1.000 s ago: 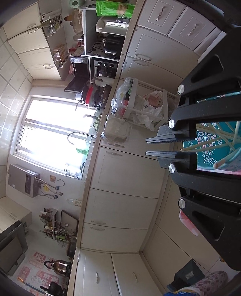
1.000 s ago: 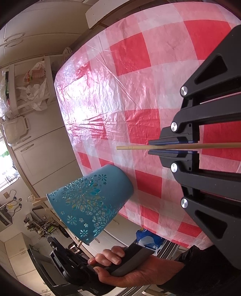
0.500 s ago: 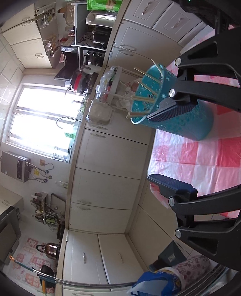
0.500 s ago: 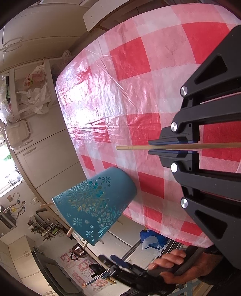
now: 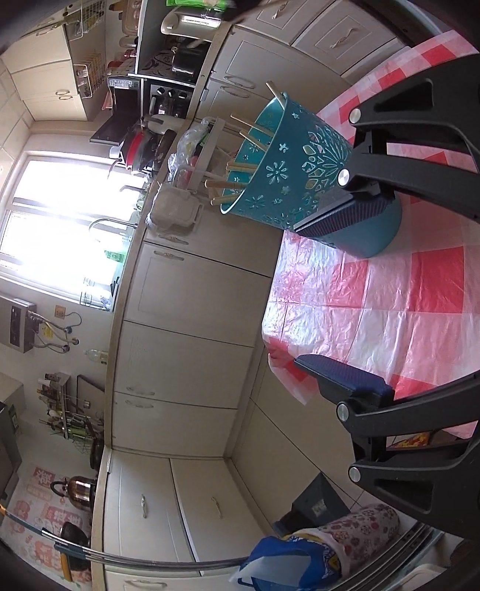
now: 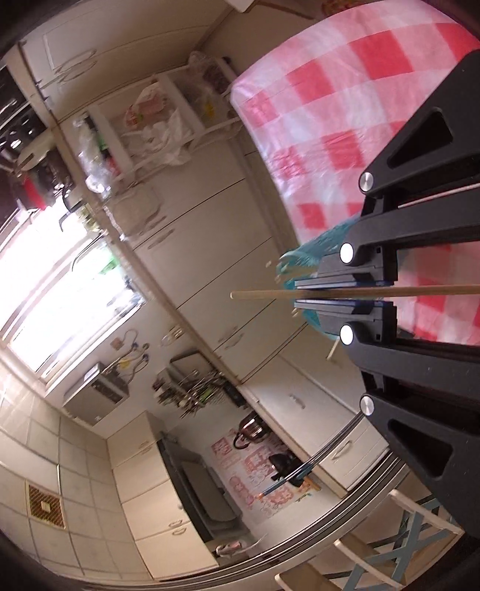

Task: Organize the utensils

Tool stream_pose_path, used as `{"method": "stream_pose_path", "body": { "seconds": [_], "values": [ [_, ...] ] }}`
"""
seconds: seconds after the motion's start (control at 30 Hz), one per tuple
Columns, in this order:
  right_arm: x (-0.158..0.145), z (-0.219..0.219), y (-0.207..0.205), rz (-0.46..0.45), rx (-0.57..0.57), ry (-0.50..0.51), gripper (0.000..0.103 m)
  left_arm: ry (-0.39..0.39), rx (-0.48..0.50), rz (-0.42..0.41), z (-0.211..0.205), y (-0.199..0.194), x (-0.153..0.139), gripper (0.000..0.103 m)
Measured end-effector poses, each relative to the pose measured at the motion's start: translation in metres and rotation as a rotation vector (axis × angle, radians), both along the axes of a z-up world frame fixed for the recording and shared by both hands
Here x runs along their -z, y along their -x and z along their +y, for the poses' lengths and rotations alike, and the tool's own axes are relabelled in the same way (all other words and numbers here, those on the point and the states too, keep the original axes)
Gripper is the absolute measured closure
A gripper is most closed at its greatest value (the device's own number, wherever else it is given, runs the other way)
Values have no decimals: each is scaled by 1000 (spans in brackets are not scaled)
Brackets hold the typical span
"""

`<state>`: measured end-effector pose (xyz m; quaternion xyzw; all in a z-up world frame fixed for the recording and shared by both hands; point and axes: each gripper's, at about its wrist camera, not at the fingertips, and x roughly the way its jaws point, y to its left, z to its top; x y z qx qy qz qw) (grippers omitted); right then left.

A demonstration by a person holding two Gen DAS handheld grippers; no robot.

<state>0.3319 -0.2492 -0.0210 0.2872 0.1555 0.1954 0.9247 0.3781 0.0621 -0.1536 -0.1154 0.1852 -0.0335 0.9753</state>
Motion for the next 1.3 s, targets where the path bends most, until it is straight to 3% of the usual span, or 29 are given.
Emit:
{"method": "stream_pose_path", "body": {
  "seconds": [0.13, 0.23, 0.63, 0.97, 1.1, 1.2, 1.3],
  "values": [
    [-31, 25, -27, -93, 7, 9, 97, -9, 6, -8, -5, 2, -3, 40],
    [-36, 40, -48, -131, 37, 25, 97, -3, 14, -11, -6, 3, -4, 39],
    [-11, 82, -118, -139, 105, 158, 97, 40, 35, 15, -3, 3, -5, 37],
    [3, 91, -114, -116, 86, 242, 97, 46, 34, 33, -2, 0, -3, 36],
    [8, 85, -104, -99, 84, 232, 83, 48, 30, 45, -3, -1, -1, 36],
    [7, 82, -96, -93, 78, 244, 81, 48, 25, 55, -3, -2, 1, 35],
    [6, 75, -84, -83, 76, 241, 71, 47, 23, 60, -3, -3, 2, 34]
  ]
}}
